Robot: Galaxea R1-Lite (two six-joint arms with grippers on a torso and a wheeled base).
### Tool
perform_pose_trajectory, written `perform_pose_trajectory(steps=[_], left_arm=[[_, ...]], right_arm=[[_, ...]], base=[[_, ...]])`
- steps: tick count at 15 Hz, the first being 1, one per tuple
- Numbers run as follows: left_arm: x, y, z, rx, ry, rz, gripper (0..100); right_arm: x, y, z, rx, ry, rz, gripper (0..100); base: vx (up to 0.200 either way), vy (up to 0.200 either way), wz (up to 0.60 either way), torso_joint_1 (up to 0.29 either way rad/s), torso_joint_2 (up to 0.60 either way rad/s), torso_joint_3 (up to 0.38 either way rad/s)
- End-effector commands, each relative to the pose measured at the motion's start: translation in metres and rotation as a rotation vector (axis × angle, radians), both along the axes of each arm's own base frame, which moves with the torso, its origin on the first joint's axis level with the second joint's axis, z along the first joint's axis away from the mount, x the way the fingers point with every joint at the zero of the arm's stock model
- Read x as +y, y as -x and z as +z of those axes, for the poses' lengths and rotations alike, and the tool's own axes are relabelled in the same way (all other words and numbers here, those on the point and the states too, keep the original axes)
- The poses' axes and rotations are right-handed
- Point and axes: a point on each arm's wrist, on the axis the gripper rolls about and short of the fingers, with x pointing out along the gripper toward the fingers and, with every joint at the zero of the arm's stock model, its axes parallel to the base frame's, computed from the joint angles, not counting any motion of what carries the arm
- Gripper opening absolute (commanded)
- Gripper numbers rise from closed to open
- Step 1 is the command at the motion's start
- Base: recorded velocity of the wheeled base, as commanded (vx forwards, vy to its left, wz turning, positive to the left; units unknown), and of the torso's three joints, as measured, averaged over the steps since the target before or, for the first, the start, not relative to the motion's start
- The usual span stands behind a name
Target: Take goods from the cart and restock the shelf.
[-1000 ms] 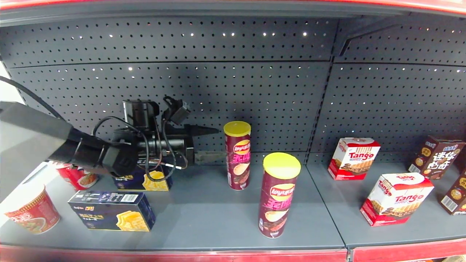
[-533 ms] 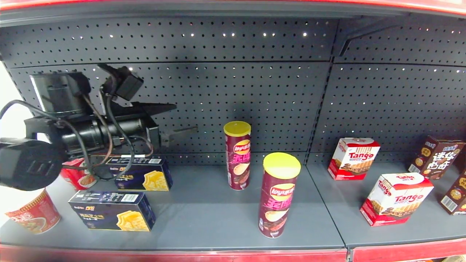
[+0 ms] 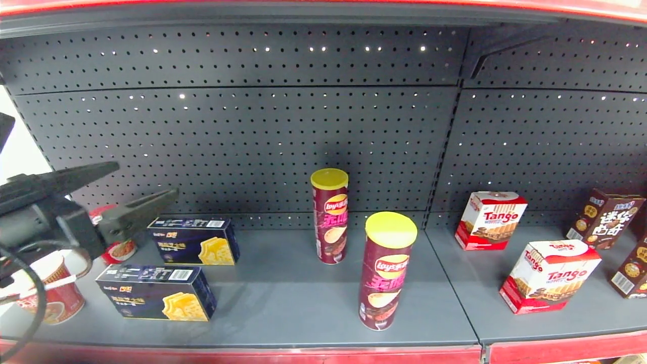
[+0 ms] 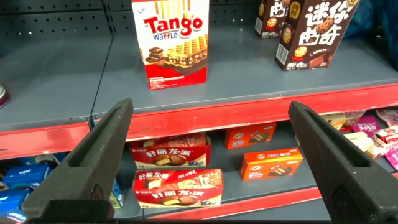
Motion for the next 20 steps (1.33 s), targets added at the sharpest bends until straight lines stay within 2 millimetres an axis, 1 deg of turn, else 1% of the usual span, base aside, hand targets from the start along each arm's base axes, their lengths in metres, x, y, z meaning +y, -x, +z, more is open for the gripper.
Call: perform_pose_trajectory(steps=[1,2,3,5,6,7,9,10,11,13,15,20], left_arm=[[0.010,0.072,-0.030,-0.023,0.065,0.117,100],[0.014,0.104,-0.065,-0.023,0.066,0.183,100],[0.016,0.122,-0.087,-0.027,0.066,0.230,100],[0.017,0.142,-0.114,-0.029,0.070,0.279,100],[0.017,0.148,-0.123,-0.013,0.070,0.281,100],[0.017,0.149,-0.125,-0.007,0.069,0.283,100],[0.017,0.165,-0.150,0.095,0.046,0.323,100],[0.018,0.170,-0.156,0.105,0.054,0.353,100],[0.018,0.172,-0.156,0.078,0.059,0.374,100],[0.020,0.177,-0.162,0.084,0.065,0.453,100],[0.020,0.183,-0.163,0.007,0.080,0.431,100],[0.021,0.183,-0.163,-0.006,0.113,0.431,100]], right_arm=[[0.000,0.000,0.000,0.002,0.000,-0.002,100],[0.000,0.000,0.000,0.002,0.000,0.000,100],[0.000,0.000,0.000,0.002,0.000,0.000,100],[0.000,0.000,0.000,0.002,0.000,0.000,100],[0.000,0.000,0.000,0.002,0.000,0.000,100],[0.000,0.000,0.000,0.002,0.000,0.000,100],[0.000,0.000,0.000,0.002,0.000,0.000,100],[0.000,0.000,0.000,0.002,0.000,0.000,100],[0.000,0.000,0.000,0.002,0.000,0.000,100],[0.000,0.000,0.000,0.002,0.000,0.000,100],[0.000,0.000,0.000,0.002,0.000,0.000,100],[0.000,0.000,0.000,0.002,0.000,-0.002,100]], base=[[0.000,0.000,0.00,0.000,0.00,0.000],[0.000,0.000,0.00,0.000,0.00,0.000],[0.000,0.000,0.00,0.000,0.00,0.000],[0.000,0.000,0.00,0.000,0.00,0.000],[0.000,0.000,0.00,0.000,0.00,0.000],[0.000,0.000,0.00,0.000,0.00,0.000],[0.000,0.000,0.00,0.000,0.00,0.000],[0.000,0.000,0.00,0.000,0.00,0.000],[0.000,0.000,0.00,0.000,0.00,0.000],[0.000,0.000,0.00,0.000,0.00,0.000],[0.000,0.000,0.00,0.000,0.00,0.000],[0.000,0.000,0.00,0.000,0.00,0.000]])
